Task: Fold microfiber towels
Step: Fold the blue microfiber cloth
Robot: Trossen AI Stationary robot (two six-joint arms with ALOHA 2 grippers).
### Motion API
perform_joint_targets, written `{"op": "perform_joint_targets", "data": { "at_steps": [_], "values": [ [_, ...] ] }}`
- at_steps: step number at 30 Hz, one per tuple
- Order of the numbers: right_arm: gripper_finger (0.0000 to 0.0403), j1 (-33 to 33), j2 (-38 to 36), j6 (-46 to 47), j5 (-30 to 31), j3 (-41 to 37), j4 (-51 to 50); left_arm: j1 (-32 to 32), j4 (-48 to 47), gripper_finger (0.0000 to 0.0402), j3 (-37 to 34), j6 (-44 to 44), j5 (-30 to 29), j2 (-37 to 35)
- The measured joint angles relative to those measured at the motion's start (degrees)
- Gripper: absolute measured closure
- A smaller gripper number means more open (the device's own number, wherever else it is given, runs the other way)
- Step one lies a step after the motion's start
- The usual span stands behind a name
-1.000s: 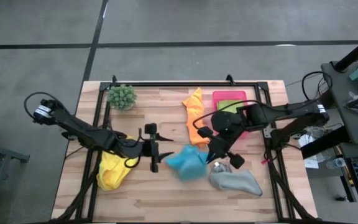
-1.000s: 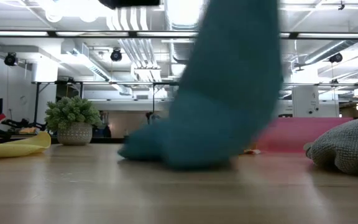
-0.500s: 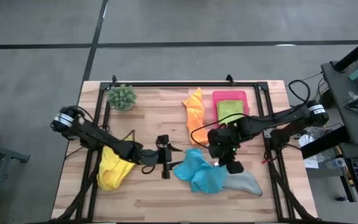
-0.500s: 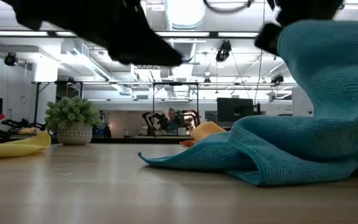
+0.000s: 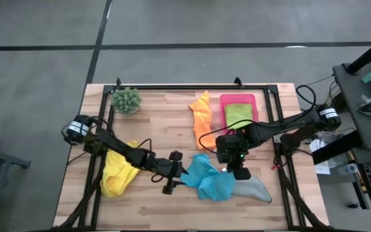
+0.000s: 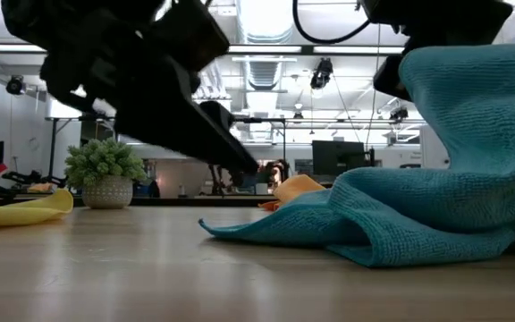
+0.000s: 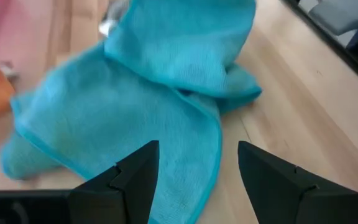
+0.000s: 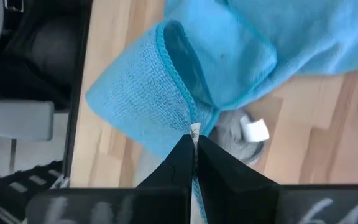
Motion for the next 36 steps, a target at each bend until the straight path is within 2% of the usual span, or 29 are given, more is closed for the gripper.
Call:
{"op": "perform_joint_targets", "data": {
  "at_steps": [10, 14, 19, 22, 26, 30, 36],
  "values": [
    [0.0394, -0.02, 0.0, 0.99, 0.87, 0.0, 4.62, 0.07, -0.16, 0.0205, 6.75, -0.64, 2.34, 7.8],
    [0.0394, 0.0, -0.02, 2.75, 4.91, 0.0, 7.11, 0.57, -0.27, 0.0224, 7.12, -2.4, 2.25, 9.2],
    [0.0394, -0.02, -0.32, 3.91, 5.17, -0.03, 7.67, 0.7, -1.3, 0.0259, 6.99, -3.48, 0.93, 10.34],
    [0.0394, 0.0, -1.25, 5.09, 5.2, -0.04, 7.34, 0.7, -2.88, 0.03, 7.03, -3.19, 0.58, 10.15],
    [0.0394, -0.02, -3.06, 5.4, 5.43, -0.04, 6.97, 0.77, -5.59, 0.0383, 6.97, 0.11, -1.64, 9.12],
    [0.0394, 0.0, -5.29, 6.21, 7.71, -0.04, 7.18, 1.03, -7.22, 0.0398, 6.8, 2.04, -1.88, 7.88],
    [0.0394, 0.13, -8.53, 5.84, 10.91, -0.7, 9.29, 1.09, -12.74, 0.0401, 6.55, 4.65, -5.21, 0.34]
  ]
}}
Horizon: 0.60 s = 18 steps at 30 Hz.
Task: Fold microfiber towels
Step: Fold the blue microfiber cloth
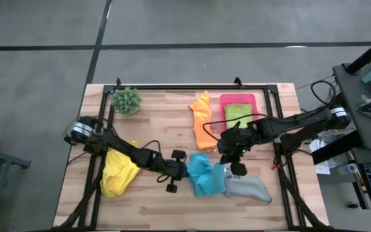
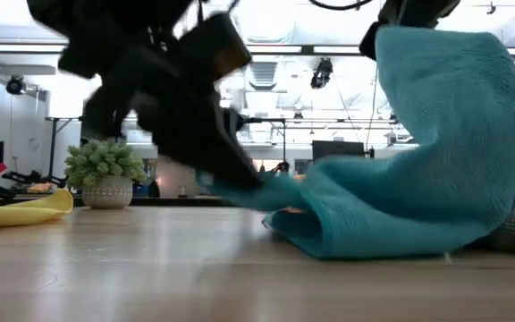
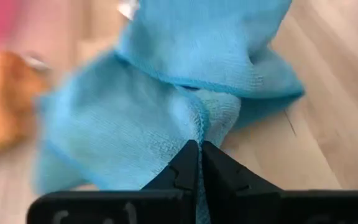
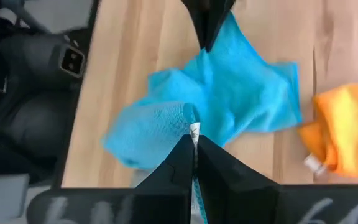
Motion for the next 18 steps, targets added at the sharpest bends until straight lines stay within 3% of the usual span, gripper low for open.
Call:
{"op": "perform_joint_targets", "data": {
  "at_steps": [9, 18],
  "values": [
    [0.0394, 0.52, -6.04, -2.28, 5.76, -0.39, 3.87, -0.33, -1.55, 0.0401, -0.88, 3.77, -10.43, -16.55],
    [0.0394, 1.26, -11.17, -3.07, 6.05, -0.39, 10.03, -0.59, -1.73, 0.0401, -2.18, 5.83, -11.84, -28.76]
  ]
}}
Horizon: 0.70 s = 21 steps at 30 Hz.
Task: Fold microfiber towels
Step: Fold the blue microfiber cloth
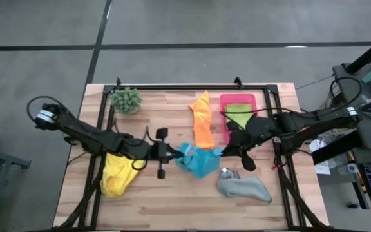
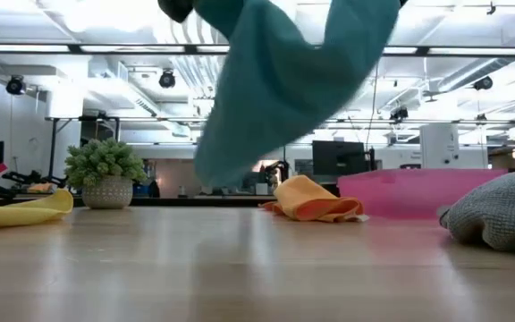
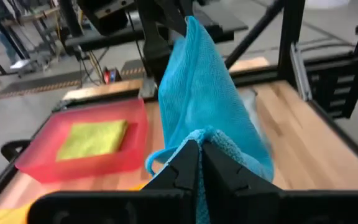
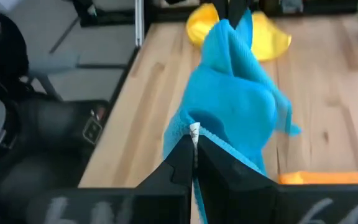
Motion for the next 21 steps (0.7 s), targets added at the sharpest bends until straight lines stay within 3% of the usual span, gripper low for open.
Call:
{"op": "perform_joint_targets", "data": {
  "at_steps": [21],
  "values": [
    [0.0394, 0.01, 7.12, -2.18, 0.91, -0.13, 1.52, -0.55, 0.93, 0.0402, -0.34, -0.46, 0.01, 2.76]
  ]
}}
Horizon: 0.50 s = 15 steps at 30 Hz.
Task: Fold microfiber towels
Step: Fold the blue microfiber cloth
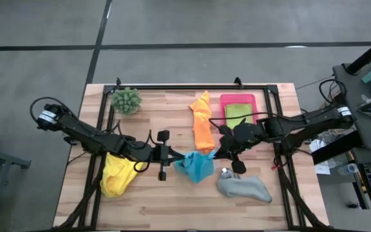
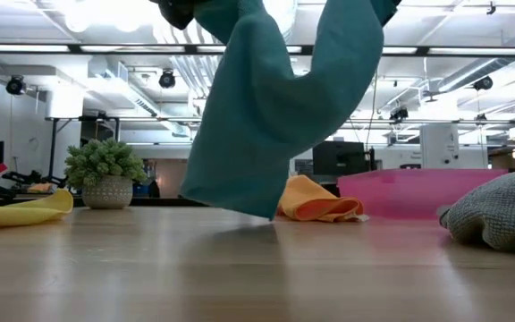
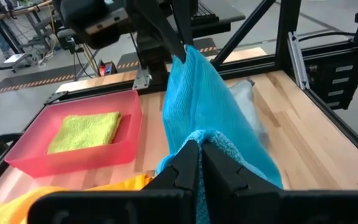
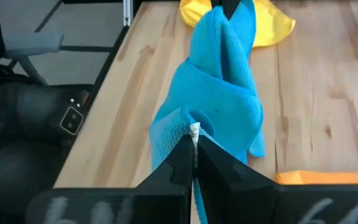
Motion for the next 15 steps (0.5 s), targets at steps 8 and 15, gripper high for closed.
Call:
{"op": "perform_joint_targets", "data": {
  "at_steps": [8, 15],
  "values": [
    [0.0394, 0.0, 0.38, -0.02, 0.02, 0.02, 0.23, 0.0, 0.04, 0.0402, 0.0, -0.02, 0.0, 0.0],
    [0.0394, 0.0, 0.33, 0.0, 0.04, 0.02, 0.32, 0.0, 0.04, 0.0402, 0.0, -0.03, 0.0, 0.0]
  ]
}}
